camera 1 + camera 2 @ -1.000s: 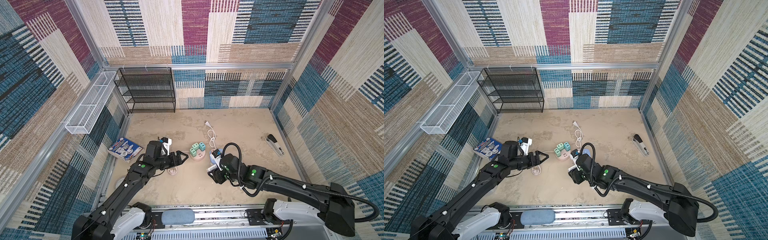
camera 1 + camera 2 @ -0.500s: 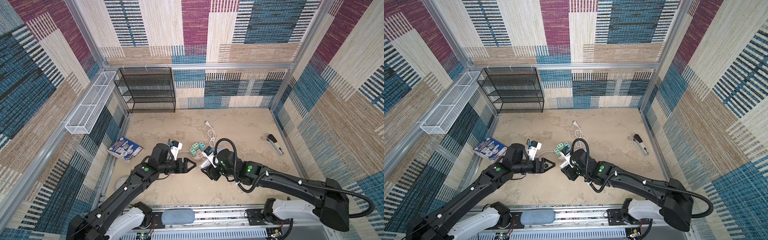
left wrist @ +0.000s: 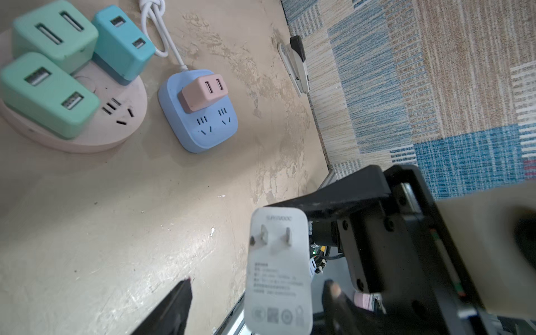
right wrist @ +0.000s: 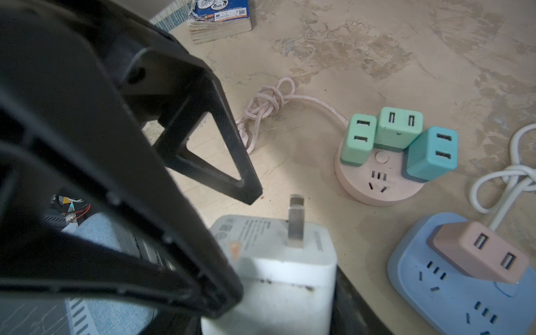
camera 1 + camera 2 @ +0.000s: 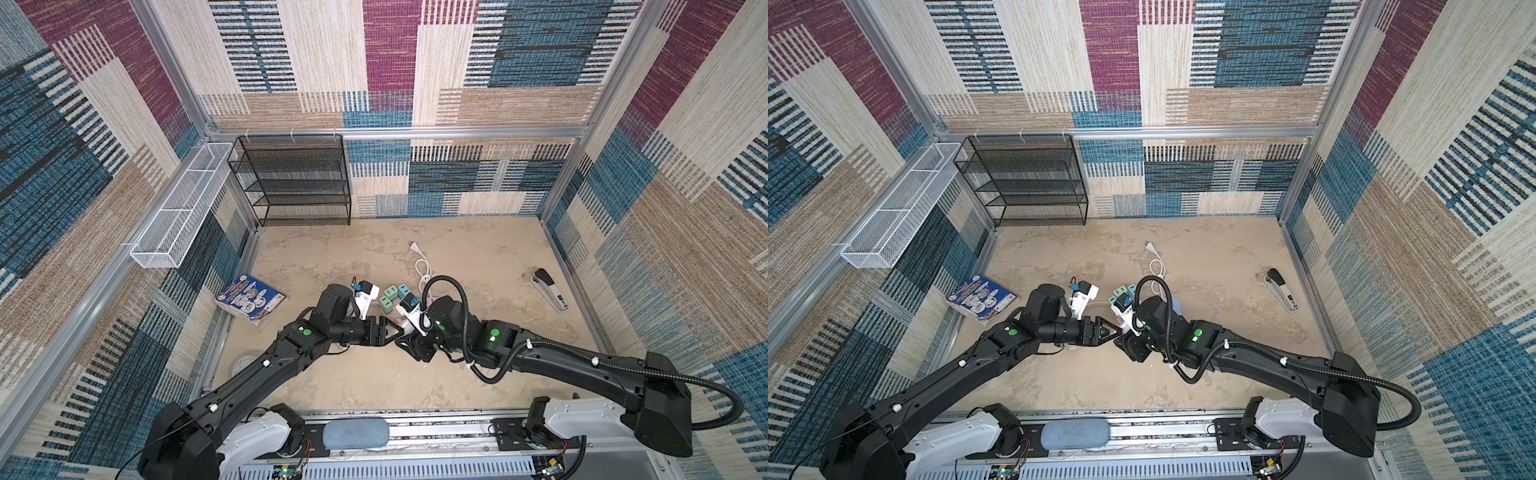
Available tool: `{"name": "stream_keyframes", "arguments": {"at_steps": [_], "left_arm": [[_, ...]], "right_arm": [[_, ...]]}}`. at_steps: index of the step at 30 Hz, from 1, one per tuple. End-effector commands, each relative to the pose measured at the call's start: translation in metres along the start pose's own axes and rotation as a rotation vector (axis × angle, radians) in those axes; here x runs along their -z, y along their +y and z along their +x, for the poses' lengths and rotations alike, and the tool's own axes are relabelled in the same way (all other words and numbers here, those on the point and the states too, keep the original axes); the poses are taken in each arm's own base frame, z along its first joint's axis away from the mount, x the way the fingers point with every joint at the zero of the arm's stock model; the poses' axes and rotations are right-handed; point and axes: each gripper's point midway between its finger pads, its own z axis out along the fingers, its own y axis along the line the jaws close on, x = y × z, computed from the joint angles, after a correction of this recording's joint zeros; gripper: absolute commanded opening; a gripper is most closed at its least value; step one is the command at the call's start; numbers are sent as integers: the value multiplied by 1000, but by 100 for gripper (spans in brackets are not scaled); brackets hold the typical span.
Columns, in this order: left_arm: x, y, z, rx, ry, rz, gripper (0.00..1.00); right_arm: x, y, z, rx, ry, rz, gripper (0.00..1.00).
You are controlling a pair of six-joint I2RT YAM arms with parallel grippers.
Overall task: Insert the plug
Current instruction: 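Close the left gripper on the white charger while the right gripper opens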
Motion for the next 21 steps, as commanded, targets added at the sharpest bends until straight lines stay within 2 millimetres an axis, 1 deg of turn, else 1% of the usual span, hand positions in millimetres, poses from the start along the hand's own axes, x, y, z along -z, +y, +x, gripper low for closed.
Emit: {"name": "stream_keyframes", "arguments": {"at_steps": [1, 5, 12, 13, 16, 18, 19, 20, 21], "left_arm": [[-3, -11, -9, -16, -13, 45, 72], [-9, -16, -7, -9, 11, 82, 62], [-14, -22, -4, -5, 38, 122, 45], [-15, -22, -2, -2, 44, 127, 39], [-17, -23, 0, -2, 56, 138, 33], [-18, -22, 1, 1, 62, 137, 26], [-19, -21, 2, 4, 64, 134, 20], [-19, -21, 2, 3, 63, 135, 16], [-19, -21, 1, 6, 60, 135, 8]], "right_arm": [[-1, 6, -8, 20, -24, -22, 18], [-3, 6, -8, 23, -19, -18, 18], [-7, -1, -4, 18, -5, 18, 18], [-7, -2, -3, 17, -4, 25, 19], [-8, -4, -4, 13, -7, 36, 19], [-8, -3, -6, 10, -14, 33, 19], [-7, -4, -7, 9, -19, 34, 19], [-7, -4, -8, 10, -21, 35, 19], [-7, -5, -8, 10, -22, 40, 20]]}}
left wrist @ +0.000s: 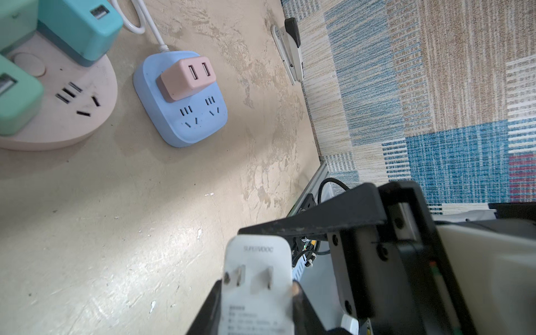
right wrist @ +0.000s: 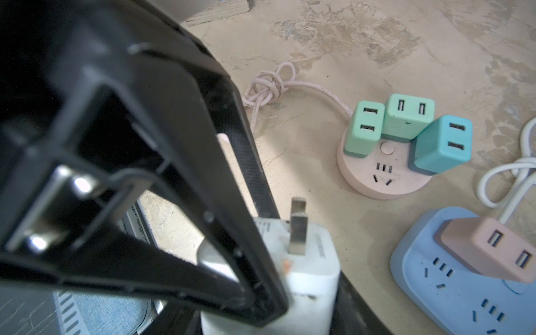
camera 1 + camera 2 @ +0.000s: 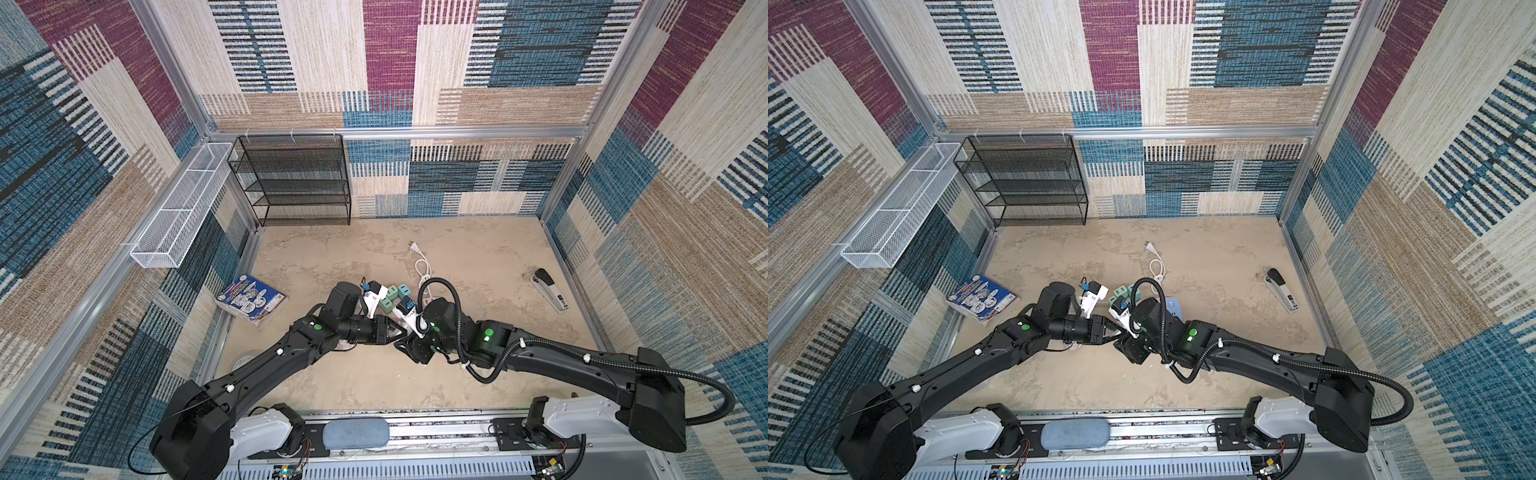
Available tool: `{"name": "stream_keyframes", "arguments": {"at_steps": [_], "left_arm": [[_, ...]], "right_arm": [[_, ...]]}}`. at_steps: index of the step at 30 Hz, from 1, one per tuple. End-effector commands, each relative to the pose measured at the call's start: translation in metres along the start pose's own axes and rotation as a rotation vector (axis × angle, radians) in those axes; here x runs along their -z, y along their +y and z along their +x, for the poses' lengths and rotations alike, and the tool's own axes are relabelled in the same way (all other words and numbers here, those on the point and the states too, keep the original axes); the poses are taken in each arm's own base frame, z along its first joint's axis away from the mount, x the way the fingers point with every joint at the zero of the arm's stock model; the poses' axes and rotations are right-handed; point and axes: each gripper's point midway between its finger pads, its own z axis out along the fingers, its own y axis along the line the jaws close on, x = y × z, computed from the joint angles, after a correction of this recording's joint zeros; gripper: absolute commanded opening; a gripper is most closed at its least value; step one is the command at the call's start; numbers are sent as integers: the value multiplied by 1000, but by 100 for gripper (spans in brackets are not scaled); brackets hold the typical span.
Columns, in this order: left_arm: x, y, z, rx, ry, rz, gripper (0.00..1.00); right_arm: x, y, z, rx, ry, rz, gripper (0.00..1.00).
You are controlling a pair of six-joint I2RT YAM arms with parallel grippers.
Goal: Insert the plug
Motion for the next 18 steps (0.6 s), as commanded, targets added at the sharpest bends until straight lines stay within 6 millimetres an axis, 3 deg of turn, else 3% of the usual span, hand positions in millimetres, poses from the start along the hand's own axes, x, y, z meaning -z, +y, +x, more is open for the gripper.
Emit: {"name": "stream_keyframes", "arguments": {"at_steps": [1, 2, 3, 4, 6, 9, 12, 15, 18], "left_arm": [[0, -18, -1, -25, 6, 90, 0], [-1, -17, -1, -24, 5, 87, 0], [-1, -16, -2, -24, -2, 83, 0], [-2, -14, -3, -20, -11, 78, 0], [-3, -7, -6, -5, -41, 60, 0], [1, 3, -19, 38, -124, 43, 0], [11, 1, -38, 83, -242, 86, 0], [26, -21, -56, 77, -355, 190, 0], [38, -40, -76, 107, -465, 312, 0]], "right_arm": [[3, -2, -19, -3, -68, 22, 21], [3, -2, -19, -5, -71, 24, 24], [3, -3, -20, -8, -75, 27, 33], [4, -3, -21, -12, -79, 27, 50], [5, -3, -24, -24, -87, 30, 75], [13, -6, -33, -70, -134, 44, 94], [28, -12, -51, -168, -229, 54, 96], [45, -33, -69, -394, -331, 70, 89], [57, -45, -81, -591, -408, -35, 79]]}}
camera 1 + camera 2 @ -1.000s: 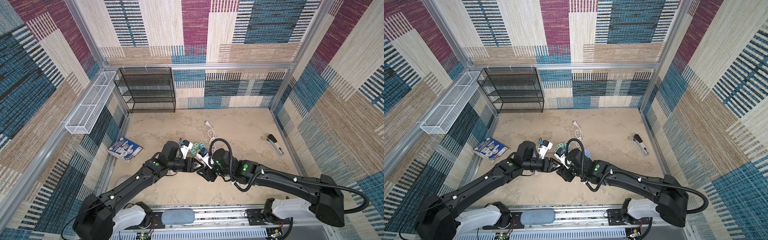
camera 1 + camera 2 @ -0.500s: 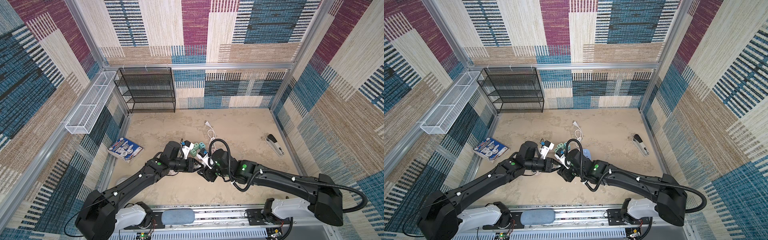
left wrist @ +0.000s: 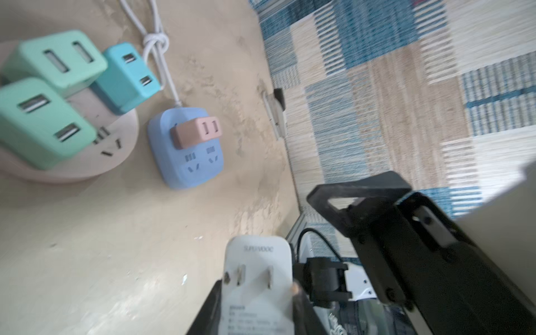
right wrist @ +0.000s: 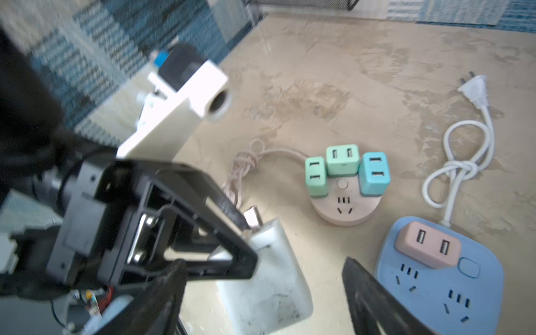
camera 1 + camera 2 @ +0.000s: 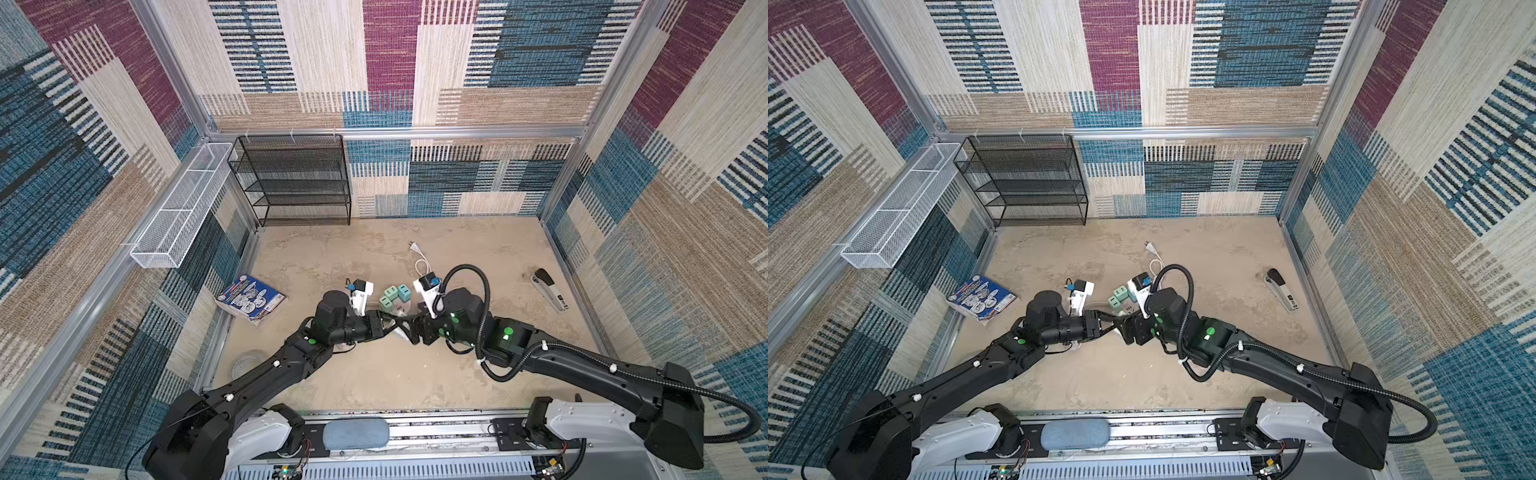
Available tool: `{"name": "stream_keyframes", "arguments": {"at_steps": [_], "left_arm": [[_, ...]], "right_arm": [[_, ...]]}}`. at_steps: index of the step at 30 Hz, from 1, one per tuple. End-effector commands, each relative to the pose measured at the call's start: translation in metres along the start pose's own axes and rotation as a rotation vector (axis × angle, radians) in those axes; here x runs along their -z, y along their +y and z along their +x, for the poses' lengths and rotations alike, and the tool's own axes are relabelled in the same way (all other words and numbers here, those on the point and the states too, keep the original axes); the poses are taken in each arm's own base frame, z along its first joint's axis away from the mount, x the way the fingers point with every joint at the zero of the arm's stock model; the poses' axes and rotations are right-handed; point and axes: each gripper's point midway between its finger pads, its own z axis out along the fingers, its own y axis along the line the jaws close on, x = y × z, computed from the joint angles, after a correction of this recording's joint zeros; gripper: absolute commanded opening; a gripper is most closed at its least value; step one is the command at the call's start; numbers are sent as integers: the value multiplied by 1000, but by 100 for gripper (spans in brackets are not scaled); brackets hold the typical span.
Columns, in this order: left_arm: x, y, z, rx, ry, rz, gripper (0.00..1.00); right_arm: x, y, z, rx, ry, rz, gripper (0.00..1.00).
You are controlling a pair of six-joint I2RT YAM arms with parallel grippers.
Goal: Insert the plug
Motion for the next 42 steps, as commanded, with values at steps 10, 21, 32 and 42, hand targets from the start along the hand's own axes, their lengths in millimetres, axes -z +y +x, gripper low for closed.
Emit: {"name": "stream_keyframes", "arguments": {"at_steps": [10, 21, 32, 42], "left_arm": [[-7, -59, -51, 177, -225, 432, 0], [-36, -73, -37, 213, -150, 508, 0], [-40, -85, -34, 193, -135, 531, 0], [-44, -83, -32, 199, -114, 527, 0]], "right_arm": [[37, -20, -44, -458, -237, -157, 46], [45, -54, -31, -539, -243, -65, 57], [38, -37, -31, -539, -207, -196, 54], [38, -27, -33, -529, -199, -254, 12]]}}
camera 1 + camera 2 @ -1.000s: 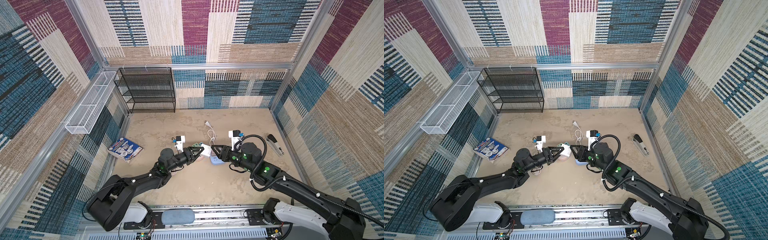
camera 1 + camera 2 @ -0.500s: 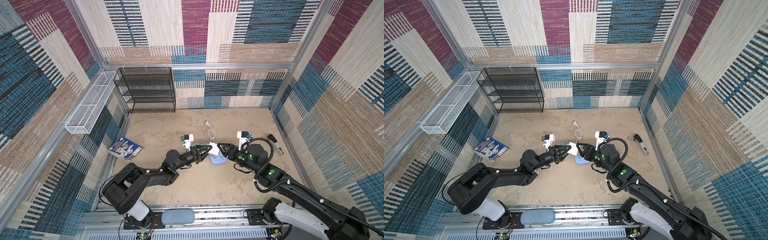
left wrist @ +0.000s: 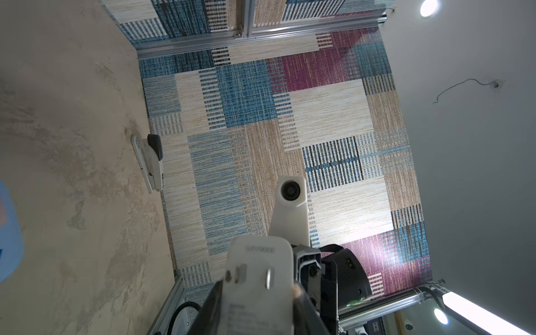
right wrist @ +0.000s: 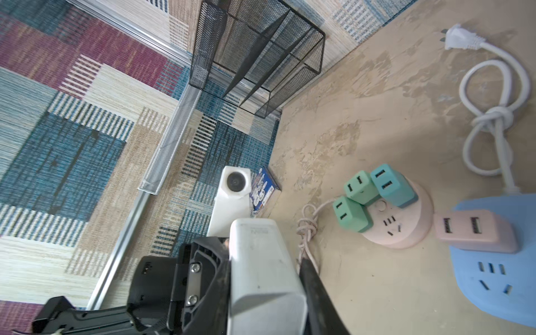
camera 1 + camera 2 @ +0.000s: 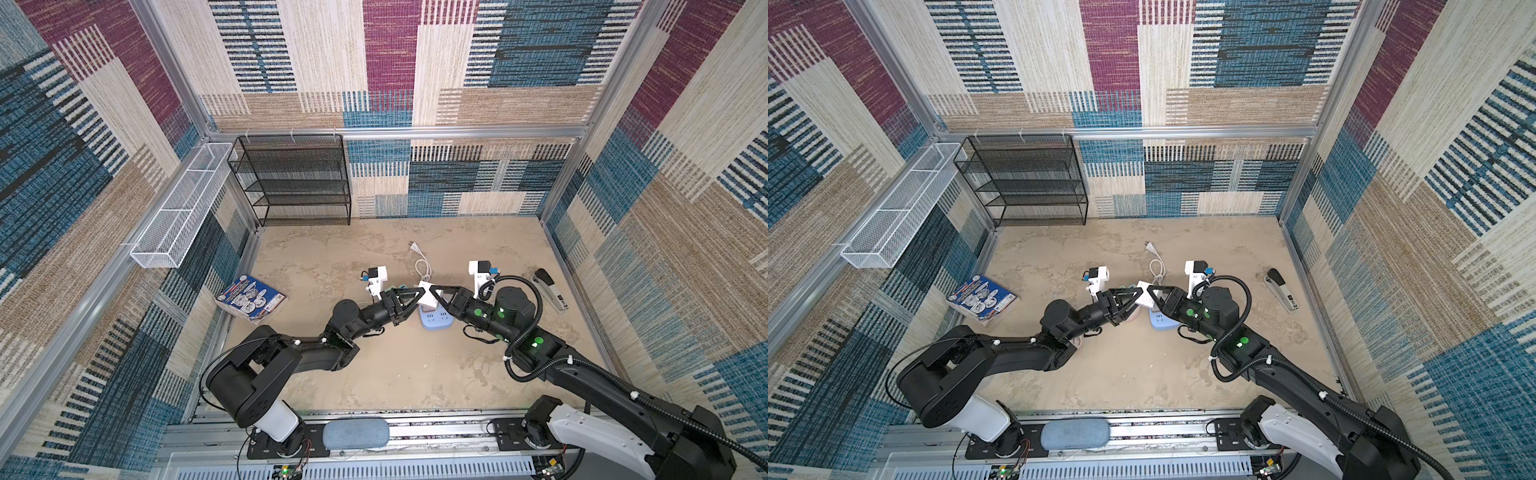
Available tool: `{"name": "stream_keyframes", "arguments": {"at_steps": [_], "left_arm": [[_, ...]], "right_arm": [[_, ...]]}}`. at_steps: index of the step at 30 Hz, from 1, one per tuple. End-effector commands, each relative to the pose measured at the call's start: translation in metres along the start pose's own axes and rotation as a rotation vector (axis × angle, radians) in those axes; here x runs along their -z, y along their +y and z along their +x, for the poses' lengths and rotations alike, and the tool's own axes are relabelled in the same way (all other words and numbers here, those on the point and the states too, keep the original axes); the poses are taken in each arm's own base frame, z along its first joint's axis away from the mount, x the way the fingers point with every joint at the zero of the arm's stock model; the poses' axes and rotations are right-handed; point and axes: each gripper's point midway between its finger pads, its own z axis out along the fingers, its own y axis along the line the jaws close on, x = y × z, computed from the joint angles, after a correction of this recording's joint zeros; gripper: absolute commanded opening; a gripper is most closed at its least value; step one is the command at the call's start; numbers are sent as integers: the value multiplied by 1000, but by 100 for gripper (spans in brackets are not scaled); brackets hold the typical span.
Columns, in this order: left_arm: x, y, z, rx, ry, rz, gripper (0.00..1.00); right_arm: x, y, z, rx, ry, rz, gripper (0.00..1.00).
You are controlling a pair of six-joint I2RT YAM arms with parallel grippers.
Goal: Insert the plug
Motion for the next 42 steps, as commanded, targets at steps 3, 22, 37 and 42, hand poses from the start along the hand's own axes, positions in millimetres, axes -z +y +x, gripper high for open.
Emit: {"name": "stream_keyframes", "arguments": {"at_steps": [3, 22, 37, 42], "left_arm": [[-6, 1, 6, 20, 49, 11, 0], [64, 45, -43, 84, -18, -179, 100], [126, 18, -43, -367, -2, -763, 100], [141, 8, -47, -447, -17, -841, 100]], "right_arm": [[-2, 1, 11, 77, 60, -7, 0], [-4, -45, -35, 286, 210, 374, 0], [7, -70, -47, 401, 289, 549, 0], [13, -88, -45, 425, 351, 646, 0]]}}
